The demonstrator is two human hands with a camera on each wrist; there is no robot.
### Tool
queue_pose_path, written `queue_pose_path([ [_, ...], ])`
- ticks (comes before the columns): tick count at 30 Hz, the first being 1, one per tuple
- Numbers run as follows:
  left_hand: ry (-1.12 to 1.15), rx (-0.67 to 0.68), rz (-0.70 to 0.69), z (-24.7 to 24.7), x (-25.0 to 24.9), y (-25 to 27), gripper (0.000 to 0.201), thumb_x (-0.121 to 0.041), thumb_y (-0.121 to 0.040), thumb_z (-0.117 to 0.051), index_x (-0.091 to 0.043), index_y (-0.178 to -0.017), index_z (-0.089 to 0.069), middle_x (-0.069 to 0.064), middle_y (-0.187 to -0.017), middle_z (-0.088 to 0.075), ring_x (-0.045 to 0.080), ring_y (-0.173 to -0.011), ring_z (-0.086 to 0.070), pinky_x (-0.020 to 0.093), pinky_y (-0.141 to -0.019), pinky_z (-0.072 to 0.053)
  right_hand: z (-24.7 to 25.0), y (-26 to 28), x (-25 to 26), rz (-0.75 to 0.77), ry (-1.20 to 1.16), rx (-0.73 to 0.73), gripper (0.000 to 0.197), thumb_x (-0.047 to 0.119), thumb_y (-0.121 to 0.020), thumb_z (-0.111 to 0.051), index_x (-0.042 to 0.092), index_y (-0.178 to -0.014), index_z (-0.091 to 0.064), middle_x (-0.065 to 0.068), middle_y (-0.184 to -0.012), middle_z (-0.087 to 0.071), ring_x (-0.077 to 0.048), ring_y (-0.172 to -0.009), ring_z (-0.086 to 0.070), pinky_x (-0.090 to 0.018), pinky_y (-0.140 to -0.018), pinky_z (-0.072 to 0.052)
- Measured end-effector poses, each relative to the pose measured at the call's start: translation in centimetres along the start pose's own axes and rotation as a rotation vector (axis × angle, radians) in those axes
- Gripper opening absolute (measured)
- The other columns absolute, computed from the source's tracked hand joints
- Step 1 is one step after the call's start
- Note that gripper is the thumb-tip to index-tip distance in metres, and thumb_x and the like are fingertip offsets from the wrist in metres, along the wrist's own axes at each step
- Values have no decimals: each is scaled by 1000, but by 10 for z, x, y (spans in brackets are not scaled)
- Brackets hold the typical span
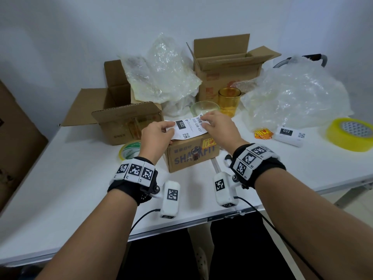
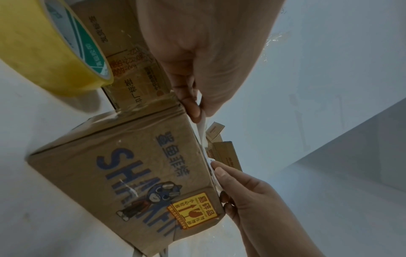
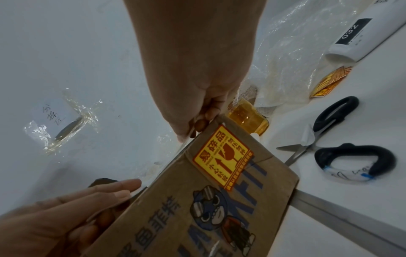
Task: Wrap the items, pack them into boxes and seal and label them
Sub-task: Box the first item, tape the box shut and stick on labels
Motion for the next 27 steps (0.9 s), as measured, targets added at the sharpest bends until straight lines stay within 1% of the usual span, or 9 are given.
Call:
queue_pose_path([
  [2,-4,-3,-1,-1,0,0,26,-17,-93,-60,-22,-114,-72,1,-92,-70,10,-60,-65,31,-84,-57,-2,-1,-1,-2,35,13,33,26,-98,-53,20,-129,-62,5,-135,-54,-18,-118,-53,-31,-90,-42],
  [6,-31,1,1,-2,-1,-1,24,-17,-92,-61,-21,-113,-73,-12,-82,-61,14,-62,-66,34,-85,-57,-2,-2,-1,4,66,4,34,27,-98,-52,21,-130,-61,5,-135,-53,-17,-117,-53,-28,-85,-38],
  [10,-63,2,-8,-2,2,-2,26,-19,-92,-60,-23,-114,-74,-1,-95,-69,15,-72,-69,34,-84,-57,-4,-2,0,6,64,3,34,26,-98,-53,19,-131,-61,5,-134,-53,-17,-117,-53,-29,-86,-39],
  [13,-67,2,-16,-2,2,-2,26,-19,-93,-60,-22,-115,-73,0,-97,-69,12,-67,-67,33,-83,-57,-3,-2,-1,8,67,4,35,27,-98,-52,20,-131,-60,5,-133,-53,-17,-116,-53,-27,-82,-37],
  [17,-83,4,-19,-1,1,-1,25,-20,-94,-60,-23,-116,-72,0,-100,-68,13,-68,-67,31,-82,-57,-4,1,-3,17,90,-17,35,29,-98,-52,22,-132,-59,6,-133,-53,-16,-114,-54,-26,-79,-39],
  [19,-89,6,-23,-2,3,-2,26,-21,-93,-60,-23,-116,-72,0,-98,-68,16,-76,-68,33,-84,-56,-6,3,-5,4,77,-45,37,31,-97,-54,22,-133,-58,4,-131,-53,-17,-114,-54,-28,-81,-42],
  [22,-109,5,-26,-3,4,-2,26,-22,-93,-60,-24,-116,-72,1,-101,-68,22,-89,-67,37,-87,-55,-9,5,-10,-54,30,-107,43,34,-93,-60,20,-133,-56,0,-129,-48,-20,-119,-45,-33,-93,-42],
  [24,-109,6,-27,-2,4,-2,26,-22,-94,-60,-24,-117,-72,0,-103,-67,20,-86,-68,36,-86,-56,-10,6,-13,-111,-34,-145,46,36,-91,-63,19,-132,-55,-3,-128,-45,-21,-122,-40,-34,-97,-40],
  [27,-91,-3,-45,-2,5,-2,26,-21,-94,-60,-22,-118,-72,0,-105,-65,18,-84,-68,32,-82,-57,-15,7,-16,-185,-149,-169,42,37,-90,-64,18,-127,-55,-2,-125,-47,-20,-117,-45,-35,-97,-43],
])
Point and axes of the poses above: each hand's wrist, its own y-axis away from the middle knuckle, its own z-axis out of the back of the hand, x = y × z, the point moved 2 cm from there along -y, towards the middle knuckle
